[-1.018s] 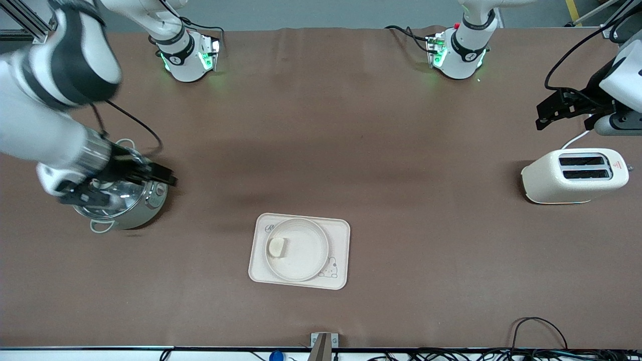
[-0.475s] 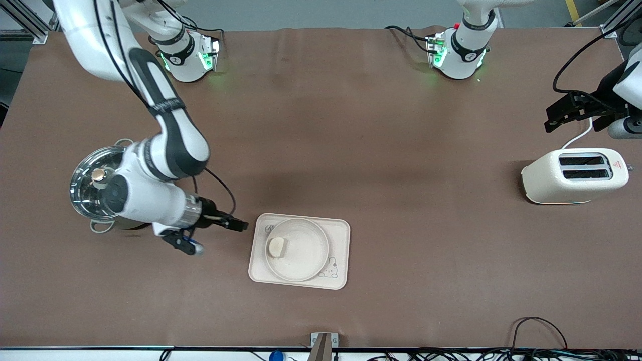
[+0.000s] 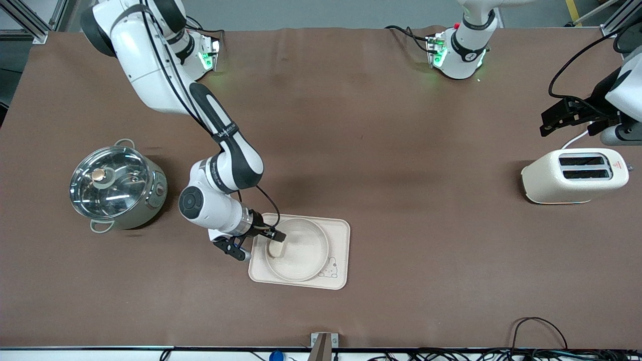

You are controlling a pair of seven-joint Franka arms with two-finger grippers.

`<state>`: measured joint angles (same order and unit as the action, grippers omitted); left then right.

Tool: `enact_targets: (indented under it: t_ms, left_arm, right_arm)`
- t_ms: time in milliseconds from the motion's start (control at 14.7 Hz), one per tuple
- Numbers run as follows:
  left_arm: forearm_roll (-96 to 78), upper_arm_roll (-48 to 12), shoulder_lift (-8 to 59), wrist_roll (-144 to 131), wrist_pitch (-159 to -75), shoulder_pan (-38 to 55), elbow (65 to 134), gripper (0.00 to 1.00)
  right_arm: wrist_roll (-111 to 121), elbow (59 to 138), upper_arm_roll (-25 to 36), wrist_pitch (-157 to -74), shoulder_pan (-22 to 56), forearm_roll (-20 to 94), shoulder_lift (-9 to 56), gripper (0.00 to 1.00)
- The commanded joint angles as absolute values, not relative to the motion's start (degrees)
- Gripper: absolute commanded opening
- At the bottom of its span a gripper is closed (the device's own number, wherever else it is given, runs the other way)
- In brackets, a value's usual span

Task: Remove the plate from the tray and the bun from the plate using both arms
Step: 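Reach the right gripper to the rim of the white plate, then close the right gripper on the plate rim and lift it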

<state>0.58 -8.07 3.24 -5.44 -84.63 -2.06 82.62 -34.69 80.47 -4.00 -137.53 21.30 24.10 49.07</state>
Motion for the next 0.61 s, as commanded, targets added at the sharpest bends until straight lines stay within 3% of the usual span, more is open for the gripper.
enact_targets:
  t_ms: [0, 543]
  left_arm:
    - [-0.3, -8.0, 3.9, -4.5, -84.7, -2.2, 81.5, 1.0]
    - [-0.3, -8.0, 3.8, -4.5, -84.7, -2.4, 81.5, 1.0]
  right_arm:
    - [-35.6, 76.8, -3.8, -137.2, 21.4, 25.0, 51.6, 0.72]
    - [-35.2, 77.2, -3.7, -136.5, 21.6, 24.8, 51.6, 0.63]
